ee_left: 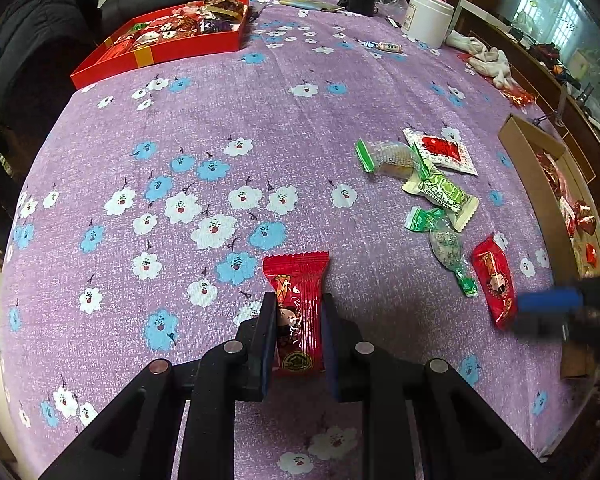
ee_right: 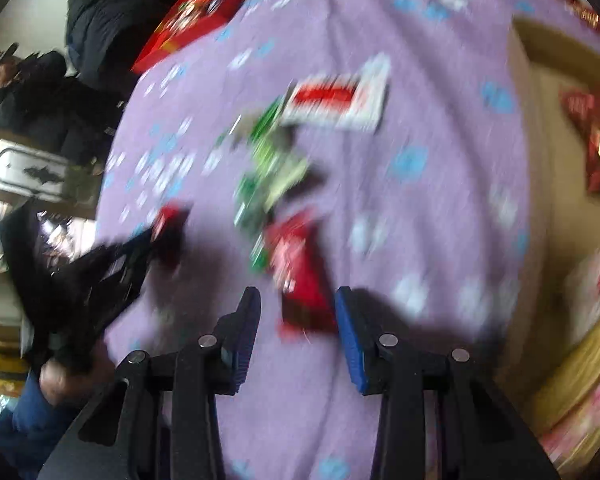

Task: Organize snacks
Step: 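Grasp a second red candy bar with the right gripper while the left holds its bar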

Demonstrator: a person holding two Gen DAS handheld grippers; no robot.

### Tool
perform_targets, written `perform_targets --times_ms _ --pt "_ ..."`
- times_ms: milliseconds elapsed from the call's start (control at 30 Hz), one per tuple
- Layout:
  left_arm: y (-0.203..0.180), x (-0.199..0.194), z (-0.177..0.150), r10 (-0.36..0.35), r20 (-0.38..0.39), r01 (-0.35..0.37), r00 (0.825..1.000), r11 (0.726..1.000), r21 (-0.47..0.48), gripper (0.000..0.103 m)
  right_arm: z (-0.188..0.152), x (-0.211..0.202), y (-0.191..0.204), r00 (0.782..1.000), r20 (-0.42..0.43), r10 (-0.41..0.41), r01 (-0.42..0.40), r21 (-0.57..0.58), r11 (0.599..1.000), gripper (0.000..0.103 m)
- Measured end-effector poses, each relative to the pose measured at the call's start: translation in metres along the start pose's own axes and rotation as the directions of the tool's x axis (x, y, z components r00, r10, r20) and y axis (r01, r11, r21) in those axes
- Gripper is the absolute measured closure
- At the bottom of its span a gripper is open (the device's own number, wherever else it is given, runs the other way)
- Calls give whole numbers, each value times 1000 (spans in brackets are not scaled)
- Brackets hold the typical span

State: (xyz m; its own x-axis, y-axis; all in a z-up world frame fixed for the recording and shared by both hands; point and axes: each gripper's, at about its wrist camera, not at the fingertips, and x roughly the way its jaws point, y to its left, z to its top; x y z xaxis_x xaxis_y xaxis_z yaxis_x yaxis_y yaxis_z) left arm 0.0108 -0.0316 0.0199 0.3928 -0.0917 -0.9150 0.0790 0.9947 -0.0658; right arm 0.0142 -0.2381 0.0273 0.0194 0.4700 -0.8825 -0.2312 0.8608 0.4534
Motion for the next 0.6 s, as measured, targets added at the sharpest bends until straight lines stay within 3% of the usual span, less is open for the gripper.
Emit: perform_targets --times_ms 133,233,433,500,600 --pt "0 0 0 -6 1 6 1000 1000 9 83 -4 -12 11 989 62 -132 135 -55 989 65" --pt "0 0 0 -6 2 6 1000 1000 16 83 7 -13 9 990 81 -116 116 -2 993 65" --pt "0 -1 -2 -11 13 11 1000 999 34 83 16 9 28 970 65 -234 238 -58 970 65" --pt "3 -2 -3 -24 14 23 1000 999 29 83 14 15 33 959 58 -277 280 -70 957 79" --pt "9 -5 -4 -47 19 47 999 999 6 83 9 14 35 961 73 -267 271 -46 961 84"
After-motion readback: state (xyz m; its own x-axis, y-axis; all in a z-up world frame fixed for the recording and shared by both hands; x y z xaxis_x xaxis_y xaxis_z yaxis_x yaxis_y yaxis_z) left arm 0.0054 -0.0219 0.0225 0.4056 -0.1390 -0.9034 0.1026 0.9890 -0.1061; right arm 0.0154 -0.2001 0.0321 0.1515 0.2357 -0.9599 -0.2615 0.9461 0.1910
